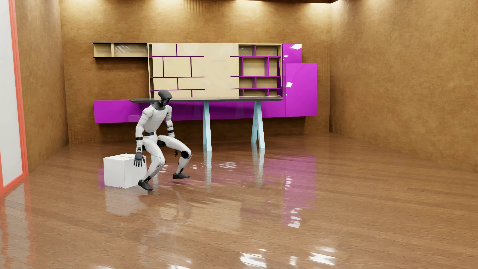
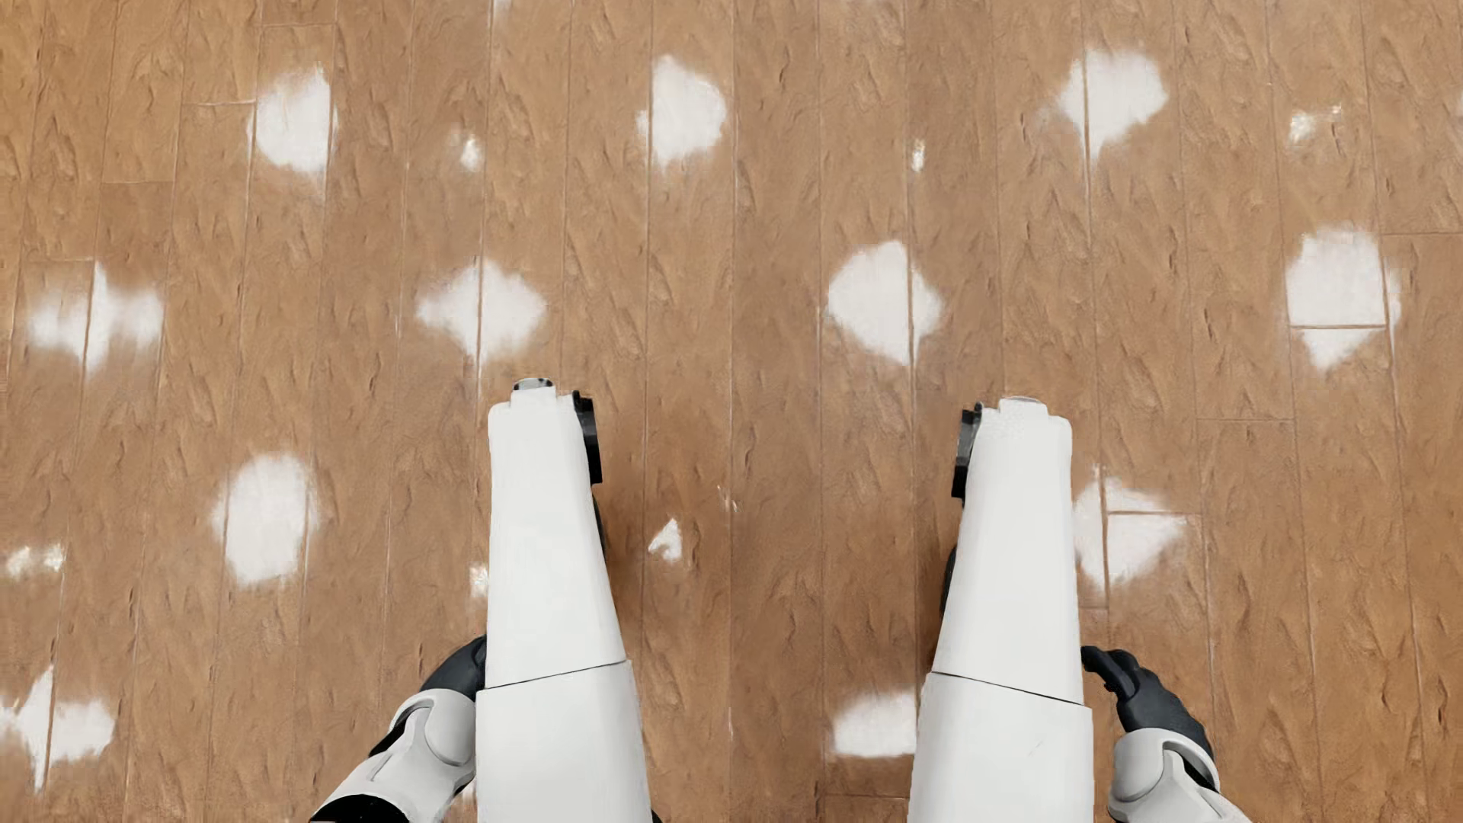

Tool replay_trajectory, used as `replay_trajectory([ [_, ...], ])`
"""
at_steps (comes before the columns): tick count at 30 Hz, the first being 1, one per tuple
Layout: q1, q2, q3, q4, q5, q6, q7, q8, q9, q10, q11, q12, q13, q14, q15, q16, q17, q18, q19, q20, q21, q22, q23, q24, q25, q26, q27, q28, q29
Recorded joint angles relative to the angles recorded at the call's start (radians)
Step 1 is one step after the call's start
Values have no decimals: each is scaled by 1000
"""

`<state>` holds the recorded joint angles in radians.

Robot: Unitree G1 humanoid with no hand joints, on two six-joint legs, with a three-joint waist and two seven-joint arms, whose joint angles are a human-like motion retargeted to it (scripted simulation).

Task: Get off of the light gray box

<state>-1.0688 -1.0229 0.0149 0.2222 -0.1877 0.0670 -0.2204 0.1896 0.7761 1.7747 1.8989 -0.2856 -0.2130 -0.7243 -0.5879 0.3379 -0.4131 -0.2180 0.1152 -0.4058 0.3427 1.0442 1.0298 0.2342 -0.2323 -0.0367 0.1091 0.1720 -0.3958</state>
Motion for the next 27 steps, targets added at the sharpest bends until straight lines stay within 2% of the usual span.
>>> replay_trajectory([
  [1, -10, -9, -1, -6, 2, 6, 0, -5, -27, -30, -28, -12, 6, 17, 8, -2, 6, -9, -13, -5, -3, 8, 17, -8, 5, 5, 13, 27, -36],
  [2, 17, 14, -3, -12, -9, -1, 7, -5, -48, -68, -61, -14, 19, 18, -6, 1, 8, -18, -13, -16, -2, 6, 39, -25, 7, -2, 31, 17, -48],
  [3, 59, 42, -2, -9, 0, -11, 23, -14, -57, -127, -117, -24, 31, 23, 5, 10, 7, -8, -34, -17, 12, -5, 36, 1, 22, 13, 15, 16, -34],
  [4, 108, 81, -2, -21, 9, -22, 53, -35, -75, -199, -189, -37, 36, 32, 25, 17, 12, 20, -71, -23, 16, -14, 45, -20, 37, -2, 16, 18, -36],
  [5, 165, 131, -7, -39, -2, -29, 70, -41, -94, -274, -248, -33, 41, 50, 28, 19, 22, 33, -63, -21, 6, -23, 62, 4, 39, -1, 19, 3, -35],
  [6, 221, 178, -8, -59, -1, -37, 82, -53, -125, -368, -329, -36, 50, 60, 46, 23, 30, 78, -67, -31, 11, -35, 70, -22, 47, -21, 35, 21, -55],
  [7, 285, 231, -9, -72, 5, -43, 85, -61, -156, -468, -415, -31, 59, 94, 61, 25, 33, 94, -66, -34, 12, -39, 71, -17, 44, -24, 23, 19, -48],
  [9, 457, 382, -13, -101, 20, -64, 114, -98, -220, -683, -611, 19, 83, 164, 102, 42, 39, 155, -94, -19, 45, -61, 83, -9, 42, -44, 50, 2, -38],
  [10, 496, 430, -6, -99, 49, -52, 94, -103, -275, -761, -706, 54, 83, 194, 119, 37, 43, 172, -98, -10, 55, -75, 96, -11, 43, -45, 25, 12, -21],
  [11, 605, 530, 6, -107, 61, -57, 106, -115, -298, -846, -806, 84, 83, 229, 137, 29, 38, 201, -111, 7, 89, -56, 119, 5, 48, -60, 29, -13, -9],
  [12, 656, 640, 8, -116, 61, -70, 64, -134, -316, -851, -902, 121, 73, 284, 145, 27, 59, 172, -113, -2, 102, -44, 140, 2, 57, -62, 24, -11, 4],
  [13, 619, 678, 24, -102, 91, -81, 25, -129, -372, -801, -989, 157, 66, 364, 180, 28, 75, 128, -135, 23, 133, -41, 150, 6, 28, -61, 37, -20, 23],
  [14, 619, 789, 36, -109, 90, -82, 6, -144, -398, -771, -1108, 196, 68, 381, 194, 17, 82, 114, -135, 35, 123, -39, 127, 4, 30, -55, 33, -23, 22],
  [15, 611, 860, 54, -103, 99, -95, 67, -184, -412, -765, -1185, 214, 54, 372, 191, 11, 109, 122, -127, 47, 92, -21, 116, 51, -13, -59, -41, -11, 39],
  [16, 614, 948, 65, -88, 102, -90, 84, -209, -424, -818, -1288, 247, 50, 380, 207, -4, 107, 86, -116, 71, 99, -17, 67, 67, -36, -48, -50, -41, 72],
  [17, 614, 1025, 78, -85, 93, -98, 105, -232, -442, -905, -1381, 274, 37, 431, 215, -17, 110, 92, -105, 88, 107, -1, 33, 65, -51, -62, -65, -43, 85],
  [18, 613, 1106, 89, -75, 101, -103, 115, -249, -456, -1011, -1477, 304, 26, 470, 232, -24, 114, 73, -104, 88, 123, 14, -12, 69, -65, -52, -81, -53, 98],
  [19, 619, 1162, 100, -71, 99, -112, 126, -253, -468, -1134, -1536, 320, -2, 500, 244, -37, 127, 91, -106, 105, 146, 42, -32, 78, -77, -50, -93, -71, 99],
  [20, 619, 1235, 107, -94, 109, -104, 136, -265, -487, -1232, -1613, 349, -15, 543, 252, -46, 133, 128, -102, 111, 174, 58, -62, 79, -97, -56, -93, -80, 86],
  [21, 629, 1320, 115, -102, 126, -96, 142, -282, -498, -1319, -1703, 375, -42, 527, 263, -56, 142, 192, -92, 117, 186, 73, -87, 86, -110, -50, -96, -82, 84],
  [22, 645, 1406, 123, -113, 127, -92, 160, -287, -511, -1404, -1800, 384, -71, 524, 284, -64, 148, 239, -81, 119, 203, 91, -108, 81, -96, -60, -113, -82, 78],
  [23, 648, 1440, 131, -127, 121, -96, 173, -307, -533, -1446, -1810, 397, -86, 519, 300, -78, 153, 268, -82, 147, 207, 103, -127, 70, -102, -52, -108, -79, 75],
  [24, 637, 1455, 140, -126, 120, -96, 183, -323, -555, -1420, -1805, 407, -97, 475, 298, -82, 158, 278, -86, 171, 214, 105, -142, 80, -109, -45, -105, -77, 78],
  [25, 642, 1487, 150, -131, 102, -98, 179, -329, -569, -1374, -1808, 417, -102, 486, 320, -88, 161, 288, -66, 189, 234, 100, -142, 69, -99, -50, -110, -81, 56],
  [26, 633, 1503, 150, -126, 94, -105, 162, -328, -570, -1302, -1785, 424, -96, 506, 356, -88, 164, 270, -64, 203, 249, 86, -144, 56, -93, -54, -106, -70, 45],
  [27, 647, 1470, 160, -132, 59, -129, 158, -319, -577, -1270, -1670, 419, -76, 516, 383, -78, 166, 225, -39, 185, 239, 97, -130, 44, -89, -74, -108, -68, 43],
])
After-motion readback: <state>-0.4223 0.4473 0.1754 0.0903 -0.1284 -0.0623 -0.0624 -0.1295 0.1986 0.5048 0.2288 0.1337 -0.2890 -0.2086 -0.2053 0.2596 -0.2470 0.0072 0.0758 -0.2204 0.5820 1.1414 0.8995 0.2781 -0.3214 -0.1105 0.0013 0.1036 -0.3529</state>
